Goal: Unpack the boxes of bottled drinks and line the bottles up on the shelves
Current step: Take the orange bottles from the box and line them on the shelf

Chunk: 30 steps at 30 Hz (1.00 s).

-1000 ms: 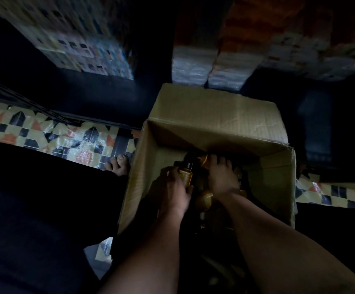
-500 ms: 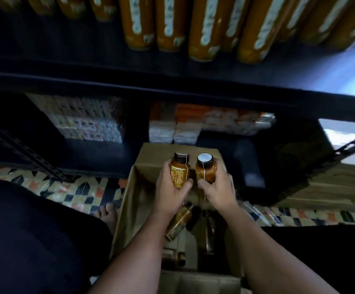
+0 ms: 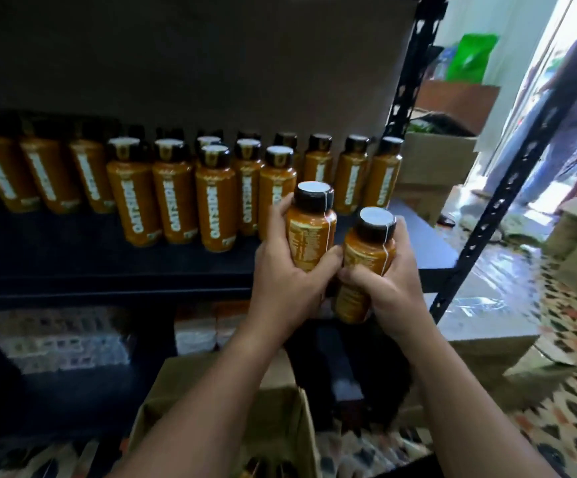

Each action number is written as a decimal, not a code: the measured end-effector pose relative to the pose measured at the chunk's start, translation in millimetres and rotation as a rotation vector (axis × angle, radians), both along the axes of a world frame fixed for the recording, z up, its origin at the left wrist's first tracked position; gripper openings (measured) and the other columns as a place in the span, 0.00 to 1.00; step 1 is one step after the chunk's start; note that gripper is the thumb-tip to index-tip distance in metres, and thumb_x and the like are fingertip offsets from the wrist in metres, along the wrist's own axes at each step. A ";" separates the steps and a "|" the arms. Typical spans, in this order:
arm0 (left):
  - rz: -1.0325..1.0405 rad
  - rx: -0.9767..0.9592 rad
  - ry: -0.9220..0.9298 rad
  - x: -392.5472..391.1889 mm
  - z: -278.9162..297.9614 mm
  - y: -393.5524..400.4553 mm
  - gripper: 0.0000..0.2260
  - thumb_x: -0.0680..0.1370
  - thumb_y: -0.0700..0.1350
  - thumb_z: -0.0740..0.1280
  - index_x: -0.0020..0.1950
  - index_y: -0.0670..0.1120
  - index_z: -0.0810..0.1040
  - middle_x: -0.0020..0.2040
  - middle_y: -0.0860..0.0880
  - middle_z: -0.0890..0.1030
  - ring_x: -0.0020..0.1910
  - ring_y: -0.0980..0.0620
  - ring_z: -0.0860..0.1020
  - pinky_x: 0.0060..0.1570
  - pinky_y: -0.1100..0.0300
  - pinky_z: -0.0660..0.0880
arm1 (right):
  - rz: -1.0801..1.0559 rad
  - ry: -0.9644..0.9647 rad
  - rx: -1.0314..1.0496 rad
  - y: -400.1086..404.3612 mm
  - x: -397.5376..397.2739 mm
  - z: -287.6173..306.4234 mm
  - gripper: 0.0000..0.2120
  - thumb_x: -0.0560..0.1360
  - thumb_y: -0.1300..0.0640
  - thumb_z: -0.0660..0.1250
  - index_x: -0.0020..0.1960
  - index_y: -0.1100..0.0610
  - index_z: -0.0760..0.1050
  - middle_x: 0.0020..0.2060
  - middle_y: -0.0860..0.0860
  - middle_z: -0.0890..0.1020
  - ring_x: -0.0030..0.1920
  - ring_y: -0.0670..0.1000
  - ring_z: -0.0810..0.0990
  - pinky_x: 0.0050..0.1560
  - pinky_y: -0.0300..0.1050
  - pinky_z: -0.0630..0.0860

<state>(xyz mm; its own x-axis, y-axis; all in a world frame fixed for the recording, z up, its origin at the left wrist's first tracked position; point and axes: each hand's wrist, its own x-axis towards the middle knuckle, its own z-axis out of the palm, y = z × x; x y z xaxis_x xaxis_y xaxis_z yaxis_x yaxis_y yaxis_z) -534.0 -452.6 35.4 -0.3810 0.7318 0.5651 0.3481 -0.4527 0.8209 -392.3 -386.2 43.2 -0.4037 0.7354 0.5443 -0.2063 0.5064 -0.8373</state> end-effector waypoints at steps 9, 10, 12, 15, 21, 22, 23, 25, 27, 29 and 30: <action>-0.137 -0.083 0.042 8.6 15.7 85.6 0.31 0.78 0.48 0.73 0.66 0.74 0.57 0.64 0.65 0.75 0.65 0.64 0.75 0.61 0.61 0.72 | -0.143 0.133 -0.005 84.5 9.1 20.1 0.24 0.63 0.61 0.71 0.57 0.63 0.70 0.45 0.59 0.80 0.46 0.55 0.82 0.46 0.46 0.78; -0.131 -0.093 0.039 8.3 13.7 92.9 0.32 0.78 0.49 0.73 0.67 0.74 0.56 0.65 0.64 0.75 0.66 0.63 0.74 0.62 0.59 0.72 | -0.143 0.143 -0.024 90.8 6.8 18.9 0.24 0.63 0.60 0.71 0.57 0.63 0.71 0.45 0.59 0.81 0.46 0.55 0.82 0.46 0.46 0.78; -0.119 -0.104 0.043 6.7 10.4 105.3 0.33 0.79 0.49 0.73 0.71 0.70 0.54 0.68 0.62 0.73 0.67 0.62 0.73 0.63 0.58 0.73 | -0.140 0.139 -0.047 100.3 2.6 16.5 0.25 0.63 0.57 0.72 0.58 0.62 0.71 0.46 0.59 0.81 0.47 0.55 0.82 0.48 0.47 0.79; -0.106 -0.119 0.070 4.3 10.6 120.8 0.35 0.79 0.48 0.73 0.77 0.62 0.53 0.71 0.57 0.72 0.69 0.59 0.73 0.63 0.59 0.74 | -0.140 0.107 -0.063 112.0 1.4 11.5 0.24 0.66 0.55 0.72 0.60 0.60 0.72 0.49 0.56 0.82 0.51 0.55 0.83 0.51 0.50 0.80; -0.099 -0.134 0.087 -0.4 7.5 127.2 0.41 0.78 0.48 0.74 0.80 0.61 0.48 0.74 0.56 0.70 0.71 0.58 0.72 0.68 0.52 0.74 | -0.162 -0.019 -0.060 124.3 4.5 1.7 0.30 0.68 0.58 0.74 0.68 0.55 0.68 0.54 0.53 0.83 0.56 0.52 0.83 0.59 0.59 0.80; -0.112 -0.144 0.092 -1.3 6.5 124.7 0.43 0.77 0.49 0.75 0.80 0.61 0.47 0.76 0.57 0.68 0.72 0.58 0.71 0.69 0.52 0.73 | -0.179 -0.039 -0.051 124.5 5.7 1.4 0.34 0.67 0.56 0.76 0.69 0.55 0.67 0.55 0.52 0.82 0.56 0.52 0.83 0.59 0.59 0.80; -0.128 -0.153 0.089 -2.3 5.7 122.7 0.45 0.77 0.49 0.75 0.81 0.62 0.46 0.77 0.57 0.67 0.73 0.57 0.70 0.70 0.52 0.72 | -0.196 -0.057 -0.042 125.1 6.7 0.8 0.36 0.66 0.54 0.77 0.70 0.54 0.66 0.55 0.51 0.82 0.57 0.52 0.83 0.59 0.59 0.80; -0.161 -0.161 0.050 -3.8 6.1 119.7 0.44 0.77 0.47 0.74 0.80 0.64 0.47 0.77 0.58 0.66 0.74 0.57 0.69 0.69 0.51 0.71 | -0.238 -0.111 -0.016 124.8 8.0 -0.9 0.38 0.65 0.52 0.79 0.70 0.52 0.65 0.56 0.50 0.82 0.57 0.50 0.82 0.58 0.58 0.80; -0.162 -0.163 -0.006 -4.8 5.1 119.7 0.37 0.80 0.43 0.70 0.79 0.66 0.53 0.74 0.59 0.69 0.71 0.59 0.71 0.67 0.51 0.72 | -0.312 -0.191 0.028 123.0 7.9 -1.9 0.37 0.65 0.50 0.81 0.68 0.51 0.66 0.56 0.47 0.81 0.58 0.47 0.81 0.58 0.55 0.80; -0.132 -0.167 -0.023 -5.4 3.9 121.0 0.34 0.80 0.41 0.68 0.75 0.68 0.56 0.69 0.62 0.73 0.67 0.63 0.73 0.63 0.56 0.73 | -0.386 -0.237 0.055 120.9 8.0 -1.9 0.35 0.66 0.52 0.82 0.67 0.49 0.66 0.55 0.44 0.79 0.57 0.42 0.79 0.57 0.48 0.80; -0.111 -0.166 -0.017 -5.8 2.8 121.8 0.34 0.80 0.41 0.69 0.75 0.68 0.57 0.68 0.62 0.73 0.67 0.62 0.73 0.61 0.57 0.73 | -0.396 -0.235 0.055 120.5 8.3 -1.9 0.35 0.66 0.53 0.82 0.66 0.49 0.67 0.54 0.42 0.79 0.56 0.40 0.79 0.57 0.45 0.80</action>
